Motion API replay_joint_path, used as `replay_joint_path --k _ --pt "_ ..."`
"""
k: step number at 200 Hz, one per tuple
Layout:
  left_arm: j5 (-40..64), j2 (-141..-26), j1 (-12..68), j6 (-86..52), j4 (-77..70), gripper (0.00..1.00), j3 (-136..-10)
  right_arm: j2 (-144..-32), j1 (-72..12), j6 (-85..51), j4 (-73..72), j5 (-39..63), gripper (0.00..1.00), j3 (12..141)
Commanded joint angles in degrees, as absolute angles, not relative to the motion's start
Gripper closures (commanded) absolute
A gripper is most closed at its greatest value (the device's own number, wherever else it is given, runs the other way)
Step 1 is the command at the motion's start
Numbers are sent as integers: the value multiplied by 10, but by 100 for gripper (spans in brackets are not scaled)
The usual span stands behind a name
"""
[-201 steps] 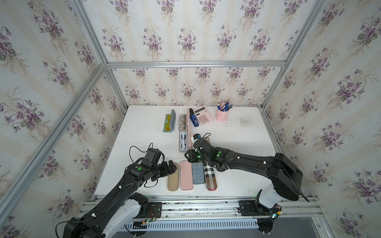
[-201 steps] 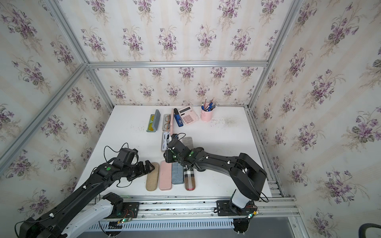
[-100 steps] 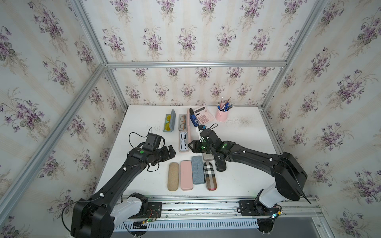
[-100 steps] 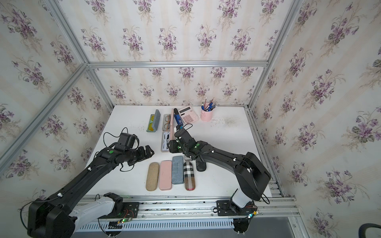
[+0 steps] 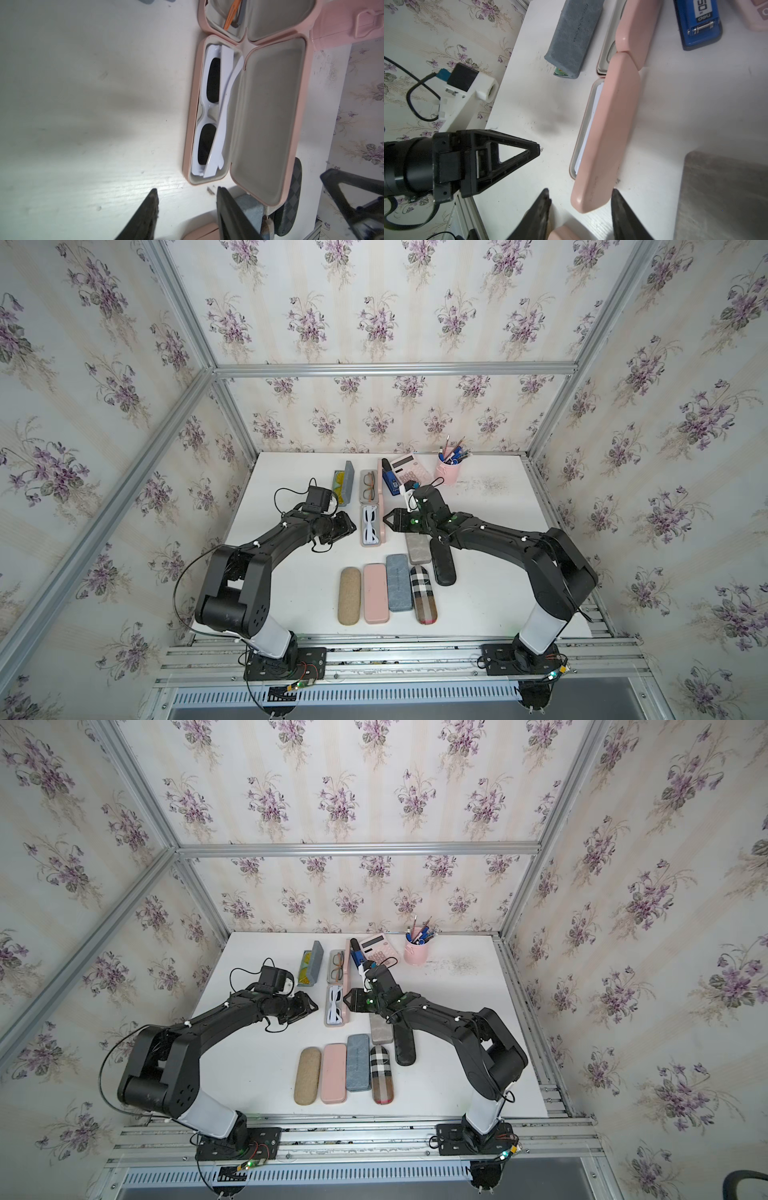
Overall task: Close the glasses case
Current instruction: Close the glasses case at the center of the board.
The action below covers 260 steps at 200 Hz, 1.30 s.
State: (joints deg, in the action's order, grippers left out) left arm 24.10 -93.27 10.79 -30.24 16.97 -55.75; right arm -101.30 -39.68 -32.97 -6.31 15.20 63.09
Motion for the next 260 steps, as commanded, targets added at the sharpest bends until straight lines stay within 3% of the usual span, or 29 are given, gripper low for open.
replay_joint_path --k 1,37,115,132,260 --pt "250 -972 107 -292 148 53 -594 -1030 -391 -324 -85 170 53 638" --pt "242 -1043 107 -284 164 61 -648 -1046 -387 -324 -108 182 55 639" --pt "242 -1108 127 -277 180 66 -703 -1063 -385 -324 -117 190 60 640" --pt "235 -1121 129 -276 188 71 -712 -1063 -385 -326 -124 192 60 635" --pt "221 -1138 132 -269 190 78 -715 -1093 -382 -334 -149 215 64 646"
